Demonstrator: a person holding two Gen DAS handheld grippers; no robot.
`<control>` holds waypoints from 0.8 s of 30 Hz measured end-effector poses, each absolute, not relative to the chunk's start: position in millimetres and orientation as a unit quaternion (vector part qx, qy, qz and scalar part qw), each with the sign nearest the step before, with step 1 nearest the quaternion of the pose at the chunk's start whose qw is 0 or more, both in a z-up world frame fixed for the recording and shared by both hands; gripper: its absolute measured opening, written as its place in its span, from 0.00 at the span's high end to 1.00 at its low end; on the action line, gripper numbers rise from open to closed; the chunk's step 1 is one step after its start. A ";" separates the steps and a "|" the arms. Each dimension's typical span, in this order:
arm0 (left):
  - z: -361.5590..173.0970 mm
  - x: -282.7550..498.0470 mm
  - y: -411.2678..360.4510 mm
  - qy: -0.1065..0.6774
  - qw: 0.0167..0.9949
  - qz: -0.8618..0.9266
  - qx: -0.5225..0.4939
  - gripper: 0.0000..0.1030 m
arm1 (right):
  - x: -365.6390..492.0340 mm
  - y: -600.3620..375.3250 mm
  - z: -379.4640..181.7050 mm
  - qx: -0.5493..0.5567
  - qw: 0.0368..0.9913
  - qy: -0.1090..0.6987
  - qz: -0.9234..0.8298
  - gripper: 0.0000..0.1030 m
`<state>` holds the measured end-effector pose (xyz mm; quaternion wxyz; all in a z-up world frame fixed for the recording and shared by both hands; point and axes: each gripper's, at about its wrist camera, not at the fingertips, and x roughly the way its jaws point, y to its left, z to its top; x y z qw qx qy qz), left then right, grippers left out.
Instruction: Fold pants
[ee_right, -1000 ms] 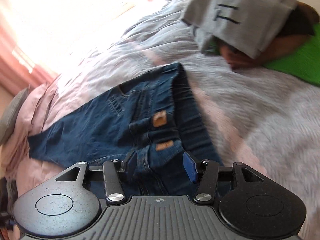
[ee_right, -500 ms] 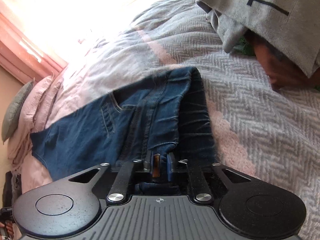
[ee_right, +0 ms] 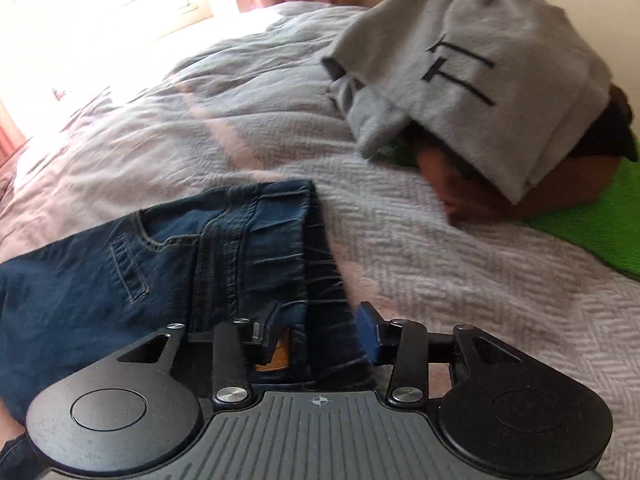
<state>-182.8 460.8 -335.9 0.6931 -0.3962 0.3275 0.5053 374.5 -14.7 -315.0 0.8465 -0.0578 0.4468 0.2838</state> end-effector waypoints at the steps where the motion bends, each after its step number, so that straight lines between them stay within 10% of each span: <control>1: -335.8 -180.6 476.0 0.310 0.697 0.504 -0.405 0.68 | 373.9 -22.1 -312.7 -0.049 0.849 0.450 0.271 0.61; 12: -376.2 -140.3 630.2 0.168 0.670 0.527 -0.495 0.48 | 332.1 -69.4 -298.1 0.015 0.863 0.479 0.163 0.60; 13: -381.2 -135.4 638.5 0.168 0.667 0.531 -0.494 0.54 | 327.7 -68.3 -299.1 0.014 0.863 0.479 0.160 0.60; 15: -381.1 -125.1 648.2 0.180 0.674 0.547 -0.463 0.95 | 320.0 -63.8 -300.8 0.006 0.866 0.476 0.150 0.60; 21: -332.2 -111.9 624.5 0.162 0.786 0.530 -0.276 0.96 | 314.4 -54.4 -295.1 0.009 0.880 0.454 0.140 0.60; 24: -371.9 -103.4 640.6 0.272 0.752 0.541 -0.260 0.92 | 315.3 -45.9 -295.7 0.003 0.878 0.457 0.140 0.60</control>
